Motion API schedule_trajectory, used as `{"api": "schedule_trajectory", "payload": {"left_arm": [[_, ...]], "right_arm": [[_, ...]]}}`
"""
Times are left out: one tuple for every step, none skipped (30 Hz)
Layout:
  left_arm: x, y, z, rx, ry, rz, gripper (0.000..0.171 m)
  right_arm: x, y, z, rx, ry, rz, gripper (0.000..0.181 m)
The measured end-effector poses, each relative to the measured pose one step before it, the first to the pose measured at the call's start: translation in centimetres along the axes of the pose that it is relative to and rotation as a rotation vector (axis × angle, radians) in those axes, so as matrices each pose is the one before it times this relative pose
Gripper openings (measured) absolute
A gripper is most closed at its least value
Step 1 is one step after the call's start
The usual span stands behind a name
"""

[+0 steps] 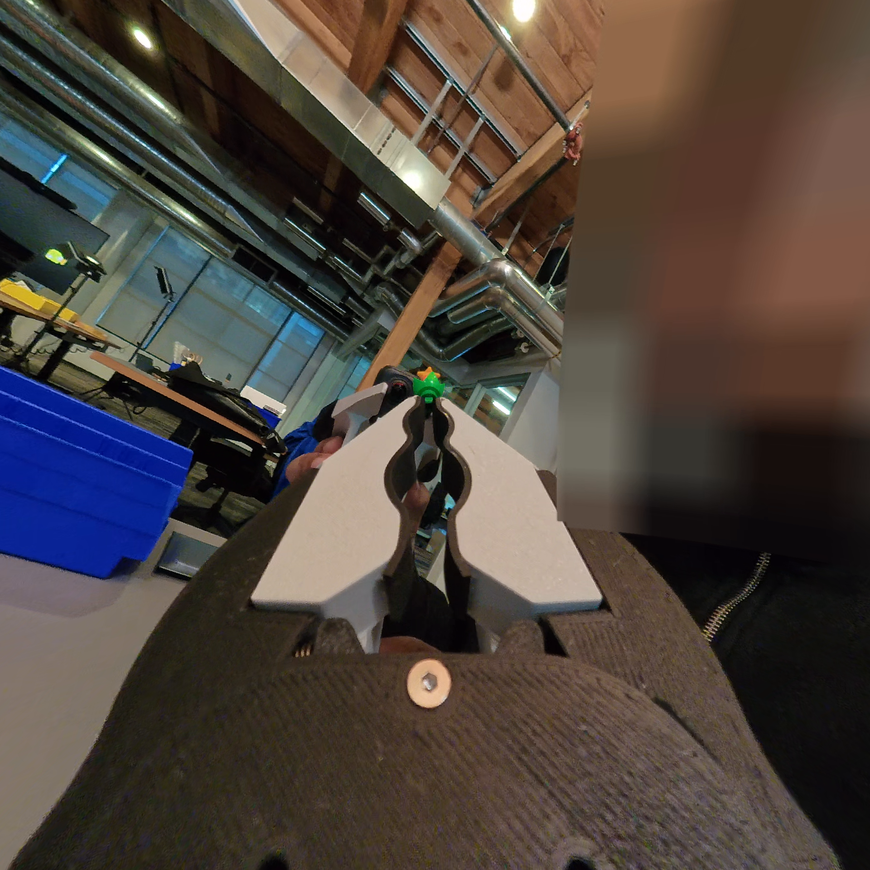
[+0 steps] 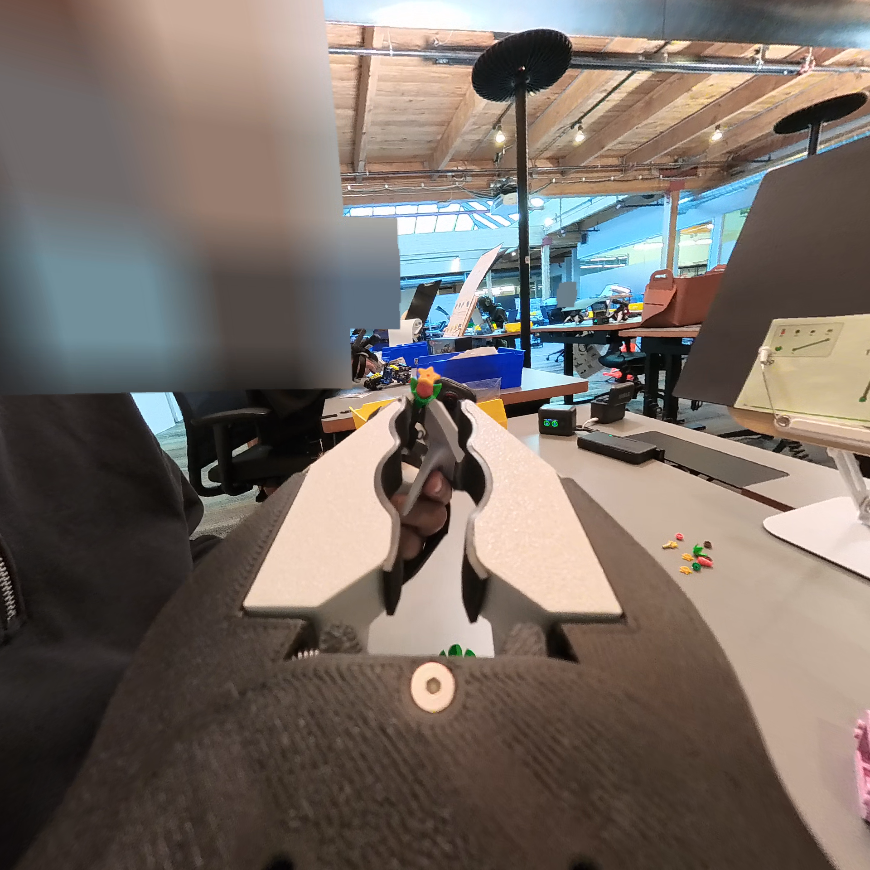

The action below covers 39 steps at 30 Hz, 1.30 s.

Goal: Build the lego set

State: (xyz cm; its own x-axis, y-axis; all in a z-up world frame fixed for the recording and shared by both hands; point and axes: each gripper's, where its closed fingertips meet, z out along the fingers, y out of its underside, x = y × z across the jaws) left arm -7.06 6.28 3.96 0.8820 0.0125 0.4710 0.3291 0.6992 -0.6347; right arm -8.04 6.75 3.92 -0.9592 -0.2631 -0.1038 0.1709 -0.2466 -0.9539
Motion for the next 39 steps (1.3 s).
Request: {"api": "schedule_trajectory", "payload": {"left_arm": [[-0.114, -0.149, -0.149, 0.00393, -0.0096, 0.0088, 0.0], [-0.113, -0.163, -0.176, 0.00514, -0.0105, 0.0107, 0.0], [-0.105, -0.178, -0.187, 0.00434, -0.0107, 0.0112, 0.0], [-0.111, -0.172, -0.195, 0.00209, -0.0108, 0.0113, 0.0], [-0.129, -0.168, -0.209, 0.00091, -0.0122, 0.0124, 0.0], [-0.185, -0.201, -0.22, 0.00047, -0.0149, 0.0139, 0.0], [-0.285, -0.239, -0.221, 0.00187, -0.0184, 0.0158, 0.0], [-0.441, -0.242, -0.189, 0.00314, -0.0237, 0.0158, 0.0], [-0.54, -0.186, -0.126, -0.00051, -0.0273, 0.0165, 0.0], [-0.524, -0.135, -0.063, -0.00551, -0.0226, 0.0208, 0.0], [-0.572, -0.134, -0.028, -0.00938, -0.0227, 0.0234, 0.0], [-0.536, -0.148, -0.023, -0.01234, -0.0181, 0.0223, 0.0], [-0.513, -0.214, -0.056, -0.01361, -0.0143, 0.0228, 0.0], [-0.567, -0.21, -0.133, -0.01456, -0.0169, 0.0252, 0.0], [-0.633, -0.185, -0.195, -0.01552, -0.0196, 0.0281, 0.0], [-0.716, -0.1, -0.276, -0.01698, -0.0225, 0.0315, 0.0], [-0.771, 0.048, -0.336, -0.01905, -0.0238, 0.0265, 0.0], [-0.696, 0.126, -0.398, -0.01606, -0.0186, 0.019, 0.0], [-0.574, 0.108, -0.438, -0.00554, -0.0125, 0.0105, 0.0], [-0.473, 0.062, -0.451, 0.00581, -0.0092, -0.0035, 0.0], [-0.328, 0.026, -0.42, 0.01373, -0.0015, -0.014, 0.0], [-0.251, 0.057, -0.351, 0.01468, 0.002, -0.0178, 0.0], [-0.309, 0.118, -0.267, 0.00968, -0.005, -0.0194, 0.0], [-0.179, 0.071, -0.148, 0.00515, -0.0017, -0.0167, 0.0], [-0.051, 0.098, -0.064, -0.00181, 0.0014, -0.003, 0.0], [-0.168, 0.175, 0.001, -0.01047, -0.0089, 0.0068, 0.0], [-0.185, 0.248, 0.032, -0.01461, -0.0108, 0.0085, 0.0], [-0.107, 0.252, 0.063, -0.01378, -0.0052, 0.0038, 0.0], [-0.037, 0.261, 0.097, -0.0117, -0.0002, -0.0006, 0.0], [-0.049, 0.278, 0.132, -0.01273, 0.0004, -0.0041, 0.0], [-0.082, 0.33, 0.146, -0.01636, -0.0009, -0.0049, 0.0], [-0.104, 0.374, 0.171, -0.01918, -0.0021, -0.0034, 0.0], [-0.153, 0.402, 0.181, -0.02163, -0.0044, -0.0034, 0.0], [-0.133, 0.44, 0.187, -0.02194, 0.0006, -0.0101, 0.0], [0.032, 0.459, 0.214, -0.02046, 0.0213, -0.0306, 0.0], [0.201, 0.485, 0.238, -0.02159, 0.043, -0.0564, 0.0], [0.162, 0.322, 0.178, -0.01177, 0.0445, -0.0643, 0.0], [-0.091, 0.202, 0.062, -0.00172, 0.028, -0.0591, 0.0], [-0.229, 0.227, -0.024, -0.00591, 0.0149, -0.0527, 0.0]], "right_arm": [[0.051, 0.063, -0.017, -0.0012, 0.0027, 0.002, 0.018], [0.059, 0.088, -0.016, -0.0014, 0.003, 0.0021, 0.018], [0.108, 0.058, 0.0, -0.0016, 0.0033, 0.0028, 0.019], [0.141, 0.087, 0.005, -0.0022, 0.0041, 0.0034, 0.019], [0.144, 0.135, 0.05, -0.0044, 0.0053, 0.005, 0.019], [0.303, 0.246, 0.055, -0.0086, 0.0084, 0.0086, 0.02], [0.342, 0.295, 0.01, -0.0112, 0.0094, 0.0134, 0.019], [0.065, 0.137, -0.2, -0.0085, 0.0058, 0.0192, 0.019], [0.237, 0.186, -0.092, -0.0031, 0.0042, 0.0219, 0.018], [0.456, 0.312, 0.088, 0.0005, 0.0057, 0.0246, 0.017], [0.566, 0.361, 0.142, 0.0023, 0.0065, 0.028, 0.015], [0.591, 0.405, 0.108, 0.0037, 0.0046, 0.0289, 0.015], [0.648, 0.47, 0.139, 0.0026, 0.0047, 0.0241, 0.015], [0.814, 0.492, -0.076, -0.002, 0.0109, 0.0144, 0.016], [0.911, 0.534, -0.209, -0.0066, 0.02, 0.0041, 0.016], [0.955, 0.568, -0.23, -0.0103, 0.0291, -0.0045, 0.016], [0.333, 0.407, -0.195, -0.0126, 0.0349, -0.0117, 0.016], [0.611, 0.497, -0.216, -0.0129, 0.0378, -0.0166, 0.016], [0.804, 0.607, -0.175, -0.0121, 0.0352, -0.0163, 0.016], [0.688, 0.651, -0.112, -0.0117, 0.0276, -0.0134, 0.016], [0.629, 0.709, -0.053, -0.0113, 0.0225, -0.0118, 0.016], [0.378, 0.559, -0.042, -0.0095, 0.0178, -0.011, 0.016], [0.303, 0.529, 0.027, -0.0078, 0.0126, -0.0119, 0.016], [0.292, 0.505, 0.041, -0.0081, 0.011, -0.0154, 0.016], [0.209, 0.384, 0.009, -0.0094, 0.0135, -0.022, 0.016], [0.232, 0.365, -0.001, -0.0107, 0.0159, -0.0283, 0.016], [0.204, 0.368, 0.005, -0.012, 0.0166, -0.0316, 0.016], [0.117, 0.325, -0.007, -0.0119, 0.0146, -0.0308, 0.016], [0.034, 0.223, 0.036, -0.0078, 0.0097, -0.0234, 0.016], [-0.104, 0.046, 0.035, -0.0014, 0.0009, -0.0183, 0.016], [-0.134, -0.023, 0.064, 0.0024, -0.0019, -0.0156, 0.016], [-0.085, 0.018, 0.07, -0.0004, -0.0008, -0.0134, 0.016], [-0.102, 0.028, 0.044, -0.0012, -0.0008, -0.0108, 0.017], [-0.04, 0.007, 0.0, 0.0013, 0.0, -0.0069, 0.018], [0.062, -0.034, -0.031, 0.0052, 0.0001, -0.0045, 0.019], [0.1, -0.057, -0.143, 0.0088, 0.0009, -0.002, 0.02], [0.106, -0.072, -0.15, 0.009, 0.0007, -0.0002, 0.022], [0.098, -0.1, -0.146, 0.0085, -0.003, 0.0019, 0.023], [0.032, -0.115, -0.135, 0.01, -0.0081, 0.0041, 0.025]]}}
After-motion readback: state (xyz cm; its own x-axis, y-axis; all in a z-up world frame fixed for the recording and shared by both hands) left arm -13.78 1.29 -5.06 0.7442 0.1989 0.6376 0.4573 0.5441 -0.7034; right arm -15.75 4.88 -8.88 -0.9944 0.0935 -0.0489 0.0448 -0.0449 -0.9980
